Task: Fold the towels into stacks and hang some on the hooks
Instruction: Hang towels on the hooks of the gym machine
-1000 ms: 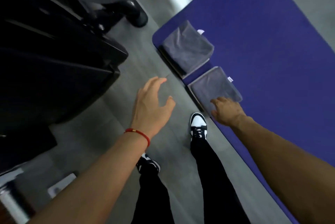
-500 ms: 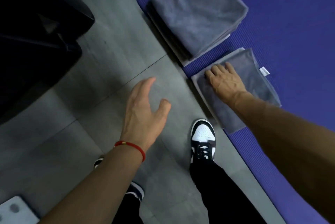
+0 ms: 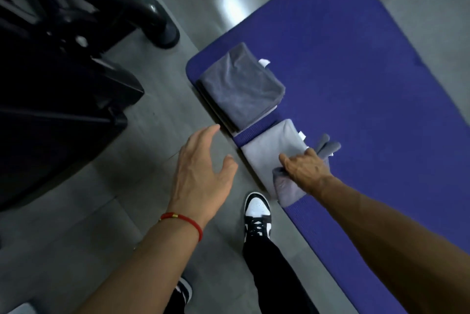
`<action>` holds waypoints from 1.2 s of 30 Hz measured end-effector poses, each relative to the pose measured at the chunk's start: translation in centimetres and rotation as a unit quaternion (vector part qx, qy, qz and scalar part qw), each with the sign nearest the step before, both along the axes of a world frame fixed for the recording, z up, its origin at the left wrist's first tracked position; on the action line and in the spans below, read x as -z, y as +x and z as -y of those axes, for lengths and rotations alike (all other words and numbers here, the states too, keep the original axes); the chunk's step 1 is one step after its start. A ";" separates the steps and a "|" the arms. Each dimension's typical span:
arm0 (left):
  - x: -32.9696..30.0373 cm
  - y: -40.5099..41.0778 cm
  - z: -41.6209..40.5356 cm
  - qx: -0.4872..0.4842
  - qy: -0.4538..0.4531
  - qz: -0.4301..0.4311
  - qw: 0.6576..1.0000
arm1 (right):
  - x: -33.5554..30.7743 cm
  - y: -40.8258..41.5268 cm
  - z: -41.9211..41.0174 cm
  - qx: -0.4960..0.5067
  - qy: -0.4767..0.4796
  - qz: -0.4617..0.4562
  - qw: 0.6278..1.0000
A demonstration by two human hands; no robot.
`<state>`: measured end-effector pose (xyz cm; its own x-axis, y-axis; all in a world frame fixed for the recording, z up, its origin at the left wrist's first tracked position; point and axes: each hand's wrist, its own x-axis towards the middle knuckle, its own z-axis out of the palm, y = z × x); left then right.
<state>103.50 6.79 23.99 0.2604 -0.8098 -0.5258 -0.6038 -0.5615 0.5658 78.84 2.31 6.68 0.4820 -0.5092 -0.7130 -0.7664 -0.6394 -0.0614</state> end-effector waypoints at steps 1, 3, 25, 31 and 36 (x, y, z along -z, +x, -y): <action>-1.9 -0.2 0.0 0.003 -0.004 -0.001 1.000 | -1.9 -0.4 -0.7 0.008 -0.012 0.006 1.000; -6.1 -0.3 -0.4 0.008 -0.018 -0.008 1.000 | -6.2 -1.0 -2.2 0.040 -0.021 0.054 0.998; -47.8 21.9 -25.5 0.023 -0.242 -0.046 0.969 | -63.6 28.4 -18.6 0.042 -0.014 0.570 0.820; -55.0 29.9 -31.3 -0.021 -0.326 -0.053 0.944 | -70.7 36.7 -23.0 0.008 -0.073 0.644 0.761; -58.8 34.4 -33.9 -0.064 -0.371 -0.099 0.921 | -74.3 42.4 -25.2 -0.014 -0.091 0.695 0.713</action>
<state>137.91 40.70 82.82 0.3371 -0.9346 0.1139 -0.4041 -0.0344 0.9141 121.26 27.47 81.01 0.6702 -0.5091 0.5401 -0.0336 -0.7478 -0.6631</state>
